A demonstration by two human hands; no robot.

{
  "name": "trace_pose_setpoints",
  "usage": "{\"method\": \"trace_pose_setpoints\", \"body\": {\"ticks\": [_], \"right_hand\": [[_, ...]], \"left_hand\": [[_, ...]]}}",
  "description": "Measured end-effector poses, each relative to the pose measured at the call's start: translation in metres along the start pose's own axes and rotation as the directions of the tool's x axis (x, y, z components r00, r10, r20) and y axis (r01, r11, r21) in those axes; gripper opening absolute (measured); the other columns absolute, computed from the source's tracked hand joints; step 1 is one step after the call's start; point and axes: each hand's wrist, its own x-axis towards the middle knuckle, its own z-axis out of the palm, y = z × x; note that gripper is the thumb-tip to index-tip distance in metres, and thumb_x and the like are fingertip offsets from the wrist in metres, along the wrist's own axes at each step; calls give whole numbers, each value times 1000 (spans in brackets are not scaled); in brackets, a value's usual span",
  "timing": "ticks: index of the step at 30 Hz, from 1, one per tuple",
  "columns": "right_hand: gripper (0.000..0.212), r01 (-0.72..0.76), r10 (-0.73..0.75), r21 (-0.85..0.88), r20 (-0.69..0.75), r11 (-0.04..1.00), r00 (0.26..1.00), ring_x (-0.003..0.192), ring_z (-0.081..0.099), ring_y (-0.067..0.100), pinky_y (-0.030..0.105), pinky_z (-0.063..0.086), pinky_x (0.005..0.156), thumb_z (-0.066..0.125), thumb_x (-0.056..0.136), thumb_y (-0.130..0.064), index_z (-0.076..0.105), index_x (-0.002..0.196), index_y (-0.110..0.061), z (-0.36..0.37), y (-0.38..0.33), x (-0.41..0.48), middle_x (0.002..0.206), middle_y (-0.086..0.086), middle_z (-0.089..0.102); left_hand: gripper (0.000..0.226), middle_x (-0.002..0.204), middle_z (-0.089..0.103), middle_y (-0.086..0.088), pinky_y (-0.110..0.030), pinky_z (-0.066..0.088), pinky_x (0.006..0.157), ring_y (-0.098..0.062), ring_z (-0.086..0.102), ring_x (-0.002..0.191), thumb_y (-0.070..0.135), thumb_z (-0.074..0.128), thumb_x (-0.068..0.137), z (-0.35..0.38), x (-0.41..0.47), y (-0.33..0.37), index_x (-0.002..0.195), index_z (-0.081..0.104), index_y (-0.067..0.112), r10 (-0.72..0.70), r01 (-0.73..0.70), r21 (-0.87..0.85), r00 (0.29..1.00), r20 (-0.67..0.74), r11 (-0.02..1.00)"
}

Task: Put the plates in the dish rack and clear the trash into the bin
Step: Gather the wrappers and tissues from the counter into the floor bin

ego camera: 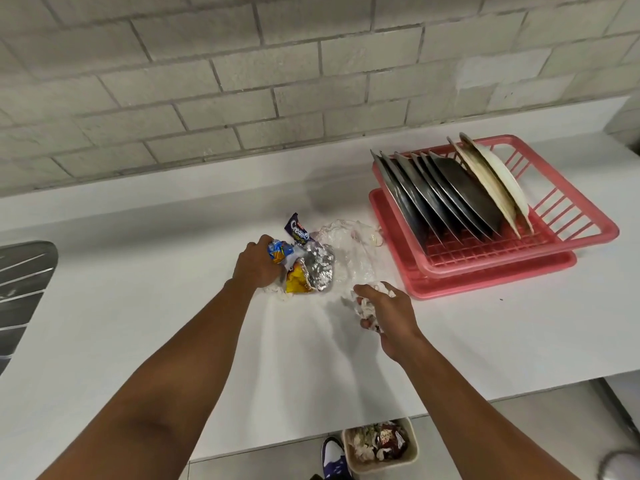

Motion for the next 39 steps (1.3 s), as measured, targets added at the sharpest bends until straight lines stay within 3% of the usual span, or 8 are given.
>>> {"method": "trace_pose_setpoints", "body": {"ticks": [4, 7, 11, 15, 21, 27, 33, 39], "right_hand": [[10, -3, 3, -5, 1, 1000, 1000, 70, 54, 28, 26, 42, 48, 77, 82, -5, 68, 83, -9, 3, 0, 0, 72, 11, 65], [10, -6, 6, -6, -7, 1000, 1000, 70, 54, 28, 27, 42, 49, 77, 82, -6, 68, 84, -10, 4, 0, 0, 72, 11, 65], [11, 2, -2, -5, -12, 1000, 1000, 62, 51, 25, 27, 40, 48, 76, 83, -6, 66, 82, -10, 3, -1, -4, 66, 8, 64], [11, 19, -19, 17, -12, 1000, 1000, 62, 51, 26, 28, 42, 49, 76, 82, -6, 66, 83, -10, -2, -4, -10, 70, 10, 63], [11, 39, -37, -9, 115, 999, 993, 64, 54, 25, 28, 41, 49, 74, 83, -4, 64, 81, -8, -30, -10, -40, 74, 12, 62], [17, -8, 46, -118, 318, 993, 947, 56, 52, 21, 26, 34, 46, 70, 84, 0, 59, 75, -10, -89, -9, -80, 69, 12, 56], [17, -60, 142, -249, 328, 967, 934, 57, 58, 18, 25, 39, 45, 75, 83, -4, 67, 72, -14, -162, 19, -118, 71, 9, 64], [8, -172, 251, -282, 274, 944, 928, 62, 67, 20, 25, 45, 44, 76, 83, -3, 71, 89, -4, -224, 68, -130, 81, 14, 73]], "left_hand": [[52, 114, 62, -19, -35, 44, 81, -37, 60, 104, 21, 76, 82, -1, 1, -9, 126, 51, 12, 21, -31, -102, 995, -99, 994], [50, 111, 63, -13, -35, 46, 83, -32, 61, 100, 21, 76, 81, -10, -5, -9, 124, 52, 15, -28, -19, -264, 985, -173, 964], [41, 92, 68, -5, -37, 48, 75, -23, 63, 79, 19, 75, 80, -22, -26, -1, 116, 53, 20, -119, 10, -584, 982, -148, 812], [33, 82, 62, 0, -31, 47, 62, -17, 56, 70, 12, 74, 84, -25, -62, 21, 110, 55, 19, -108, 29, -743, 992, -59, 669], [27, 78, 60, -4, -31, 43, 57, -17, 52, 67, 7, 71, 87, -2, -146, 56, 112, 60, 11, 41, 43, -813, 996, 81, 580], [31, 79, 58, -6, -32, 43, 60, -19, 51, 70, 13, 75, 82, 40, -242, 80, 110, 61, 13, 211, 99, -785, 936, 282, 611], [36, 79, 65, 4, -27, 49, 61, -11, 59, 68, 12, 76, 84, 102, -320, 97, 117, 62, 20, 111, 159, -745, 948, 299, 648], [42, 99, 75, -3, -29, 54, 69, -13, 70, 83, 19, 80, 83, 183, -373, 93, 120, 61, 23, 23, 240, -727, 943, 332, 643]]}}
